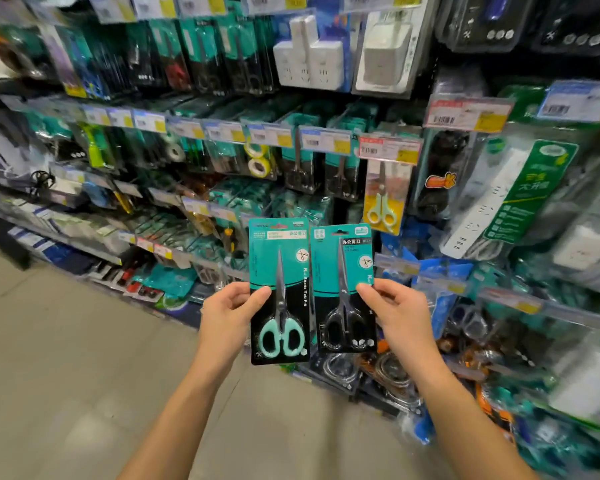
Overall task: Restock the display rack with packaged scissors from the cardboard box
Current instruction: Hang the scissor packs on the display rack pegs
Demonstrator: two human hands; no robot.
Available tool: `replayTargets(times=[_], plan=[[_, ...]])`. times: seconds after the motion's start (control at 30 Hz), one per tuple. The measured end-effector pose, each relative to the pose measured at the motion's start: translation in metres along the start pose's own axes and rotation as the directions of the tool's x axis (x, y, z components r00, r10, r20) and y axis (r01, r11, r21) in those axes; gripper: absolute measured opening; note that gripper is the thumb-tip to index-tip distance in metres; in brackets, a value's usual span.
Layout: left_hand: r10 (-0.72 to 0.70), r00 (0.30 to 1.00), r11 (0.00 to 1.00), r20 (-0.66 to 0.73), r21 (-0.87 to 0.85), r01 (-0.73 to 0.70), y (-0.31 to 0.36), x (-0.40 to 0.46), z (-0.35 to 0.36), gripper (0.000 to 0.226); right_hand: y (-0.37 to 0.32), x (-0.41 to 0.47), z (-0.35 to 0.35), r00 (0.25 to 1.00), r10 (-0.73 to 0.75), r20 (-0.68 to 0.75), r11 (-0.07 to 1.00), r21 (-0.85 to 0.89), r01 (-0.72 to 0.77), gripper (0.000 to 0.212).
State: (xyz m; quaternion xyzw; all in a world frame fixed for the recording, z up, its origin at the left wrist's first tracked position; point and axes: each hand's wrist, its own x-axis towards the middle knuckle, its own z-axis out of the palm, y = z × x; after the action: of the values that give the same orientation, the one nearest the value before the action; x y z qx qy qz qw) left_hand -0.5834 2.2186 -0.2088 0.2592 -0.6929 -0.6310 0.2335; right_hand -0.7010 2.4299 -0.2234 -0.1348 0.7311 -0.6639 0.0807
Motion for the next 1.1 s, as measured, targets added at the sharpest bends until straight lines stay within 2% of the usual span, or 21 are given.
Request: replayTargets(times=[0.1,0.3,0.47,0.6,0.8,0.93,1.1], plan=[[-0.008,0.999,0.999,0.036,-0.040,0.009,-0.003,0.037,0.004,0.003,0.004,0.024,0.011,0.999,-0.002,-0.036,1.000,-0.017,0.002,0.017],[0.005,0.987,1.000,0.159,-0.012,-0.003,-0.015,0.127,-0.002,0.008,0.005,0.079,0.047,0.993,0.033,-0.113,0.998,0.049,-0.027,0.006],[-0.001,0.955,1.000,0.296,-0.028,0.009,-0.022,0.205,-0.015,0.008,0.004,0.124,0.084,0.961,0.040,-0.274,0.999,0.014,-0.037,0.003],[0.030,0.934,0.997,0.355,0.057,-0.053,-0.026,0.258,-0.016,0.011,0.004,0.146,0.103,0.921,-0.001,-0.389,1.000,-0.006,-0.001,0.008],[0.066,0.863,0.994,0.501,0.043,-0.101,-0.029,0.304,-0.022,0.017,-0.003,0.163,0.120,0.860,-0.022,-0.509,1.000,-0.020,0.014,0.023],[0.045,0.855,0.997,0.516,0.032,-0.072,-0.026,0.320,-0.018,0.017,-0.007,0.165,0.124,0.840,-0.029,-0.542,0.997,0.040,0.060,0.010],[0.076,0.833,0.995,0.548,0.008,-0.095,-0.026,0.330,-0.010,0.013,-0.002,0.162,0.123,0.845,-0.056,-0.532,0.998,0.000,0.066,0.018]])
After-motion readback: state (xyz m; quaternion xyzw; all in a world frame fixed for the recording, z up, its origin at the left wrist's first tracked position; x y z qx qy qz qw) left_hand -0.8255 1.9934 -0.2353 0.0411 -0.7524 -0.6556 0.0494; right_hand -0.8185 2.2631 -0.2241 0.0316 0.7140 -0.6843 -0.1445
